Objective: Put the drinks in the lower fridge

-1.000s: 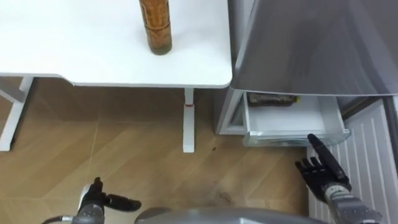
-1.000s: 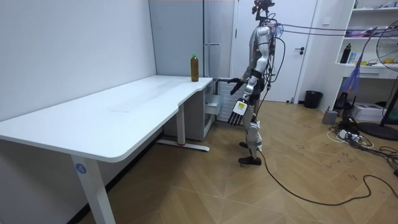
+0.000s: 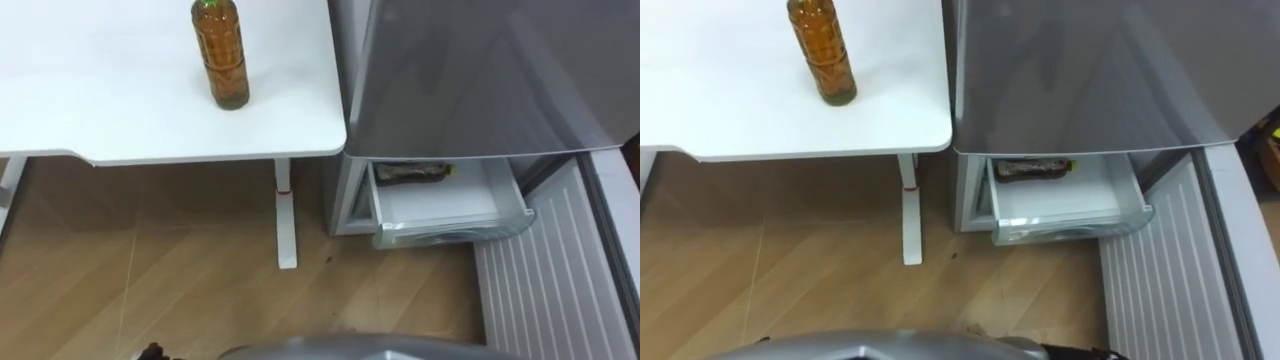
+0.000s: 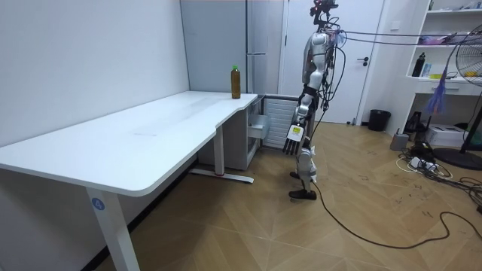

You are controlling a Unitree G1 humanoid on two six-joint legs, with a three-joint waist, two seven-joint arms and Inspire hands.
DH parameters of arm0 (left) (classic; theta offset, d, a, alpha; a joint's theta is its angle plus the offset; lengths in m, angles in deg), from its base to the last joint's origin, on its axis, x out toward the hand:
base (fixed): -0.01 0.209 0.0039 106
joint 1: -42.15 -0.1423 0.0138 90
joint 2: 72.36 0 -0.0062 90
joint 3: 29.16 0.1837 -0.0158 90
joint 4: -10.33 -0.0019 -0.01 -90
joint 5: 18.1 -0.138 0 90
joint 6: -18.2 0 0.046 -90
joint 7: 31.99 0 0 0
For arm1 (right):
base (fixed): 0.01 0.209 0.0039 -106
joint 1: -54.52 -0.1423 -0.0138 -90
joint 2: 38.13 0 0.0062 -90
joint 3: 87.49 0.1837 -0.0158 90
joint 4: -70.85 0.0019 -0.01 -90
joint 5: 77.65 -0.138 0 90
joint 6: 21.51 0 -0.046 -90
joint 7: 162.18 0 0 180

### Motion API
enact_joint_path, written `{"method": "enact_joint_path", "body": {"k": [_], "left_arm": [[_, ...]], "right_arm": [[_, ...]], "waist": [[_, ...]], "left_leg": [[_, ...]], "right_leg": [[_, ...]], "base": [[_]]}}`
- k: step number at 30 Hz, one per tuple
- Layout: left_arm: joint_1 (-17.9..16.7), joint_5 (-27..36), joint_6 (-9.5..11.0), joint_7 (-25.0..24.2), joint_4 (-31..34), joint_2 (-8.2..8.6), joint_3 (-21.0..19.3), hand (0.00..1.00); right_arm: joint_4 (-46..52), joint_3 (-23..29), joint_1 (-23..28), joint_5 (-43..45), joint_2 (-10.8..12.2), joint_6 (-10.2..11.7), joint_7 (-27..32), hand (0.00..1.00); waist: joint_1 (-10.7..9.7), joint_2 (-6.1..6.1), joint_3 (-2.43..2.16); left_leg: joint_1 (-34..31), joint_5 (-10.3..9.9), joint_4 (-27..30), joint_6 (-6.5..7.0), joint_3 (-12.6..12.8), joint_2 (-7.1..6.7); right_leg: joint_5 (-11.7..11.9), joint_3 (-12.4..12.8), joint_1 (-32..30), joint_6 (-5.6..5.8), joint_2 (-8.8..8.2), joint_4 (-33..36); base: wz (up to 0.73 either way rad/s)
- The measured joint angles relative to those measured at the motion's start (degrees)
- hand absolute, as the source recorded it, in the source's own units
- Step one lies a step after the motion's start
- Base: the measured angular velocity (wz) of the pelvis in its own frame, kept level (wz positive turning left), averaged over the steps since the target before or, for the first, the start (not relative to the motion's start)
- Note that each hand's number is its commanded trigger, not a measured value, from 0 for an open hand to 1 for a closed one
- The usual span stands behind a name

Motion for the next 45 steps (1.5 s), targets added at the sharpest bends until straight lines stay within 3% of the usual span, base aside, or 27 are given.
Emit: {"method": "enact_joint_path", "body": {"k": [12,17,21,26,30,34,36,40,45], "left_arm": [[1.02,1.02,-0.13,1.26,0.20,0.10,-0.41,0.00],[1.46,12.13,0.74,4.70,0.56,0.15,-1.46,0.00],[1.22,16.35,1.20,8.66,2.98,0.20,-2.67,0.00],[2.05,23.20,3.46,15.58,12.98,0.19,-10.41,0.00],[2.74,24.34,5.48,21.11,19.02,0.05,-12.61,0.00],[2.58,24.20,8.18,26.57,24.64,0.10,-12.42,0.00],[2.01,24.01,8.46,27.91,30.75,0.45,-12.42,0.00],[2.30,22.31,12.01,30.41,42.11,0.39,-11.38,0.00],[2.26,17.54,13.06,30.87,53.27,0.30,-9.51,0.00]], "right_arm": [[1.82,0.06,0.09,2.75,-0.09,0.29,2.06,0.00],[1.61,-0.04,0.09,3.70,-0.18,0.65,3.33,0.00],[1.99,0.10,0.10,4.64,-0.19,0.75,3.71,0.00],[2.03,0.56,0.32,5.23,-0.63,0.67,3.53,0.00],[3.59,0.67,1.48,5.64,-0.90,0.70,3.32,0.00],[3.69,1.74,1.56,9.33,-0.87,2.18,3.14,0.00],[4.00,1.92,2.26,10.35,-0.85,2.89,3.13,0.00],[4.13,2.13,2.36,15.78,-0.83,3.26,3.14,0.00],[3.84,2.12,2.56,17.80,-0.17,3.16,3.11,0.00]], "waist": [[0.15,0.41,-0.06],[0.26,0.72,-0.03],[0.26,0.80,-0.04],[1.96,0.98,0.02],[3.16,1.03,0.00],[3.12,1.18,-0.01],[3.13,1.14,0.00],[2.92,1.78,0.05],[2.44,1.62,0.10]], "left_leg": [[-0.09,-0.12,-1.08,-0.05,-0.12,-0.06],[0.26,-0.36,-1.10,-0.05,0.04,0.02],[0.23,-0.36,-1.00,-0.06,-0.26,0.01],[0.30,-0.36,-1.09,-0.06,-0.14,0.02],[0.41,-0.36,-0.98,-0.06,0.07,0.04],[0.72,-0.35,-0.94,-0.05,0.03,0.00],[0.67,-0.36,-0.93,-0.05,-0.12,0.01],[0.35,-0.36,-0.76,-0.05,-0.27,0.00],[0.34,-0.34,-0.61,-0.04,-0.45,-0.02]], "right_leg": [[-0.12,-0.05,0.06,0.13,0.09,-0.65],[-0.12,-0.07,0.29,0.13,0.13,-0.60],[-0.12,-0.13,0.40,0.13,0.13,-0.53],[-0.12,-0.16,0.50,0.13,0.11,-0.37],[-0.12,0.11,0.06,0.12,0.12,-0.09],[-0.11,0.47,0.22,0.13,0.10,0.20],[-0.11,0.28,0.26,0.13,0.10,0.22],[-0.12,0.25,0.04,0.13,0.06,0.25],[-0.14,0.03,0.21,0.15,0.03,0.25]], "base": [[0.00],[0.00],[0.01],[0.01],[-0.04],[-0.03],[0.05],[0.00],[0.01]]}}
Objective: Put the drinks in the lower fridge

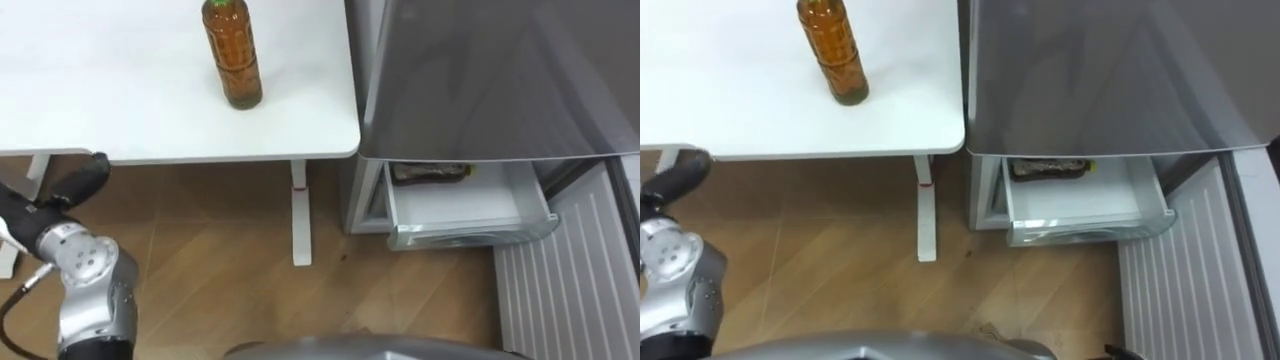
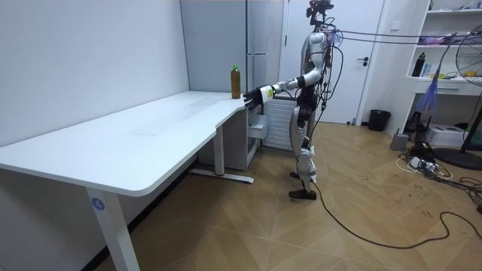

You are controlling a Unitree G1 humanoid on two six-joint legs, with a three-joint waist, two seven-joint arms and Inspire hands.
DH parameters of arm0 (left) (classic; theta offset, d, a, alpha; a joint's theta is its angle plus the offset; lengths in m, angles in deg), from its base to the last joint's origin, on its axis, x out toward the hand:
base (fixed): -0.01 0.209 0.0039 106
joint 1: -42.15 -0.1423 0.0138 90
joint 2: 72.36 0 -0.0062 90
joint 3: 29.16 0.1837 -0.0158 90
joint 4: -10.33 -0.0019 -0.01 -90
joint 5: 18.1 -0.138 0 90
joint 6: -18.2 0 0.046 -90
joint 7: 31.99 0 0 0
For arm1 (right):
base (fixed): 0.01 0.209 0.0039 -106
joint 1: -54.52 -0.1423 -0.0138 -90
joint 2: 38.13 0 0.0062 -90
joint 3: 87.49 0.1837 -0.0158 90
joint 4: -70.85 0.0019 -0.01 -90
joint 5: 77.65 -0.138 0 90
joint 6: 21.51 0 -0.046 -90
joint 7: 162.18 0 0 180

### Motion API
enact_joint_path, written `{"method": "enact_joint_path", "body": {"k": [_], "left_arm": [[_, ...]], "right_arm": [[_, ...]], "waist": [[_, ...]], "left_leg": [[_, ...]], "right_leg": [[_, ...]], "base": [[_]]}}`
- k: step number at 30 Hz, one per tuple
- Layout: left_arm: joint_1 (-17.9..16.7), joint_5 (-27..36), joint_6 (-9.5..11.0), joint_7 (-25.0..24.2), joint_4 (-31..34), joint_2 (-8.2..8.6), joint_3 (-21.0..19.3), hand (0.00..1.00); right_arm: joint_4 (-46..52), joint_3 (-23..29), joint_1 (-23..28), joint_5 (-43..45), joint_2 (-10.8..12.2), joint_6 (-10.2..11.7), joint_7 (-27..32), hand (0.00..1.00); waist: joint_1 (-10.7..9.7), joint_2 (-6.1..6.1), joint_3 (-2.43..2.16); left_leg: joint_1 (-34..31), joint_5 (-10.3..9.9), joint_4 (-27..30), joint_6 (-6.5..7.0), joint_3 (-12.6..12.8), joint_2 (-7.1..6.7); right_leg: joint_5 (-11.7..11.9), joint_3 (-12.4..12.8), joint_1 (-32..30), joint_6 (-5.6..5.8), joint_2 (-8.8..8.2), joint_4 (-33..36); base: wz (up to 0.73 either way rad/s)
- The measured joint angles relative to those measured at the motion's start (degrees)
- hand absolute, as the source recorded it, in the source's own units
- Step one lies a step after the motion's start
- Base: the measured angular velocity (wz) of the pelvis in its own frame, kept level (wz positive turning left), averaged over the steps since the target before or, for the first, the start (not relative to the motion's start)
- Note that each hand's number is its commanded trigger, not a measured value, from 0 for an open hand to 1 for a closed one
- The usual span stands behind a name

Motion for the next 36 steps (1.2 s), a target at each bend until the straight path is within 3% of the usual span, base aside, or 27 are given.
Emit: {"method": "enact_joint_path", "body": {"k": [3,10,14,19,25,31,36], "left_arm": [[0.10,-0.43,0.77,-1.72,3.15,-0.46,1.97,0.00],[0.27,-0.40,0.37,-8.79,10.44,-1.31,7.86,0.00],[1.41,-0.36,0.30,-13.31,11.06,-2.35,10.60,0.00],[1.43,-0.19,-0.83,-17.72,11.07,-2.34,11.66,0.00],[1.50,-0.11,-2.74,-22.53,11.67,-2.20,11.82,0.00],[3.76,-0.10,-4.78,-23.73,11.73,-1.93,11.76,0.00],[4.80,-0.10,-5.09,-24.06,11.72,-1.90,11.76,0.00]], "right_arm": [[-0.10,-0.02,-0.58,0.74,0.23,0.02,-0.71,0.00],[-0.30,-0.11,-1.38,0.78,0.27,-0.02,-3.30,0.00],[-0.45,-0.11,-1.52,0.66,0.11,0.07,-4.21,0.00],[-0.52,-0.02,-1.86,0.69,0.08,0.06,-4.22,0.00],[-0.38,0.03,-1.68,0.82,0.07,-0.09,-4.18,0.00],[-0.40,0.01,-1.34,0.78,-0.04,-0.20,-4.42,0.00],[-0.38,0.01,-1.36,0.79,-0.05,-1.33,-4.44,0.00]], "waist": [[-0.79,-0.41,0.02],[-1.07,-1.33,0.12],[-1.40,-1.05,0.30],[-2.59,-0.69,0.48],[-3.30,-0.40,0.32],[-4.21,-0.02,0.18],[-5.04,0.19,0.18]], "left_leg": [[-0.06,0.00,0.03,0.01,-0.45,-0.08],[-0.29,0.01,0.02,0.01,-0.75,-0.14],[-0.27,0.01,0.02,0.01,-0.80,-0.14],[-0.31,0.01,0.01,0.01,-0.85,-0.12],[-0.13,0.00,-0.06,0.02,0.19,-0.09],[0.64,0.00,-0.10,0.02,0.76,-0.07],[0.91,0.00,-0.17,0.02,1.07,-0.06]], "right_leg": [[-0.02,-0.27,0.18,0.04,-0.07,-0.07],[-0.10,-0.44,-0.06,0.13,-0.10,-0.19],[-0.10,-0.42,-0.05,0.13,-0.06,-0.18],[-0.10,-0.31,-0.10,0.13,-0.02,-0.15],[-0.09,0.68,-0.38,0.12,0.05,-0.03],[-0.09,1.06,0.10,0.11,0.05,0.08],[-0.09,1.38,0.13,0.11,0.06,0.26]], "base": [[0.06],[0.01],[0.00],[-0.01],[-0.07],[-0.03],[-0.03]]}}
